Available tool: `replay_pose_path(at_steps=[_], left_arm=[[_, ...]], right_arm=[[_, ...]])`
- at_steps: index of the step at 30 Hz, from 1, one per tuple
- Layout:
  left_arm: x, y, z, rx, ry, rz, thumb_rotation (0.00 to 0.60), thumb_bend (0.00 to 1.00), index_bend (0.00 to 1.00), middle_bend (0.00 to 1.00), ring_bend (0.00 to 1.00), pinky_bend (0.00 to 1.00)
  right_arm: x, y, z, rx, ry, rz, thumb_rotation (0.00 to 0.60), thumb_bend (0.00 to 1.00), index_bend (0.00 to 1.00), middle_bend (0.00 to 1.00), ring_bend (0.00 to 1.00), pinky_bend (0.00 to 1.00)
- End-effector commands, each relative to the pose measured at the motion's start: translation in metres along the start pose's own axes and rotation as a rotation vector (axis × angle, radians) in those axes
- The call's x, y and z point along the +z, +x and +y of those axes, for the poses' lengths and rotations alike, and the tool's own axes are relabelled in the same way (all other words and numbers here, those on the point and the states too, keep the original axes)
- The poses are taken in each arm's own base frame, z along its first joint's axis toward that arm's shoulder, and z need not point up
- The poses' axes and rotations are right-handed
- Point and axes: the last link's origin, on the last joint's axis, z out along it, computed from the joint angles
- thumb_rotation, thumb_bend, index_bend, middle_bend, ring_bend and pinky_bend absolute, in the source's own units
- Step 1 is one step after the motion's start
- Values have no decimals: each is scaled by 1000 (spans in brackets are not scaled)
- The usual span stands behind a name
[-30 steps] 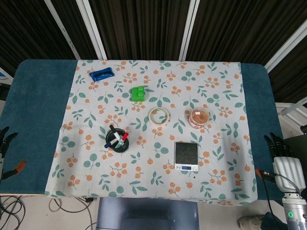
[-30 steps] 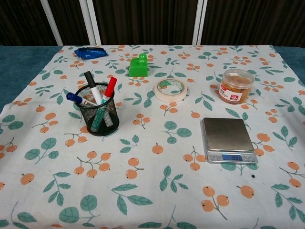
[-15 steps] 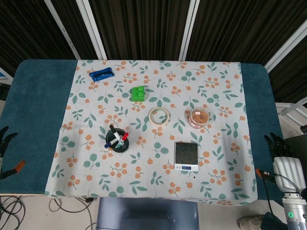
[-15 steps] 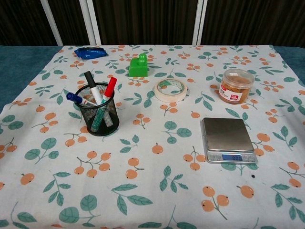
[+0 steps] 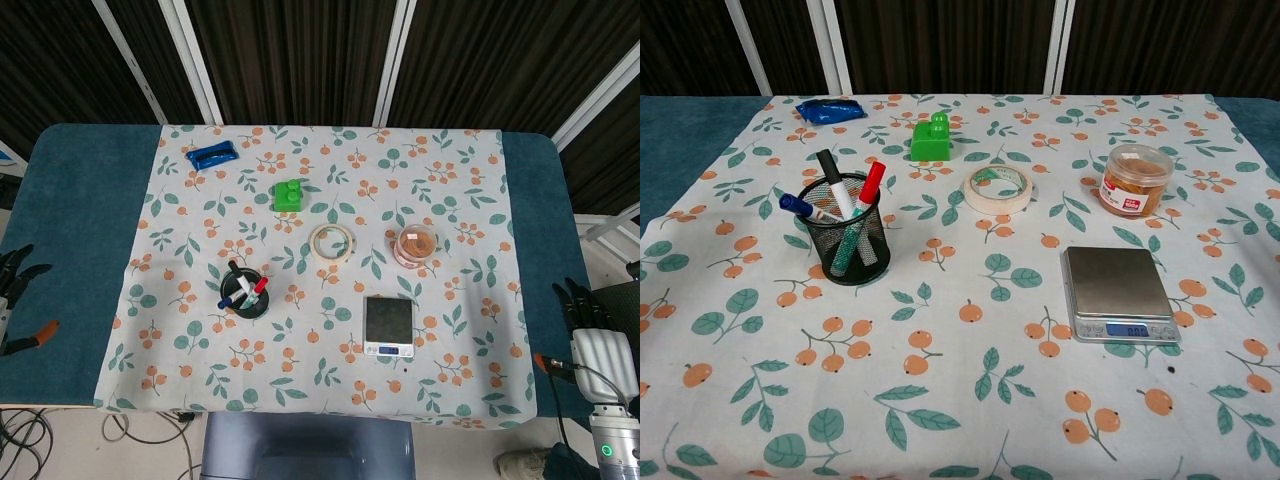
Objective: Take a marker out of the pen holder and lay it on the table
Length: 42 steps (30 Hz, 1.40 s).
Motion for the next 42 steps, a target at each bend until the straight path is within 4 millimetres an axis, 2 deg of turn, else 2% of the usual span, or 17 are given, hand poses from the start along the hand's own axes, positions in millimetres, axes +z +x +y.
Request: replay_pose_path(at_steps=[1,9,13,18,26,29,42], left_arm=[[41,12,18,-66,-83,-114,600,190,201,17,0,0],[101,0,48,-166,-104,-317,600,195,205,17,0,0],[119,-12,61,-187,-107,-392,600,252,206,17,0,0],[142,-23,82,-185,-119,-439,600,255,242,17,0,0],[166,-39,120,-267,-143,-461,600,280,292,26,0,0],[174,-44,130,-267,-146,-456,600,309,303,28,0,0],[192,-71,161,-289,-134,-464,600,309,340,44,0,0]], right_arm=[[0,0,0,1,-2,0,600,153,71,0,64,173],[0,-1,1,2,-8,-2,600,153,71,0,64,173],[0,-1,1,4,-9,-2,600,152,70,0,64,173],[0,-1,1,5,-10,-5,600,153,71,0,64,172],[0,0,1,7,-13,-6,600,153,71,0,64,173],[0,0,1,9,-15,-7,600,153,71,0,64,173],[0,-1,2,12,-19,-11,600,153,71,0,63,173]])
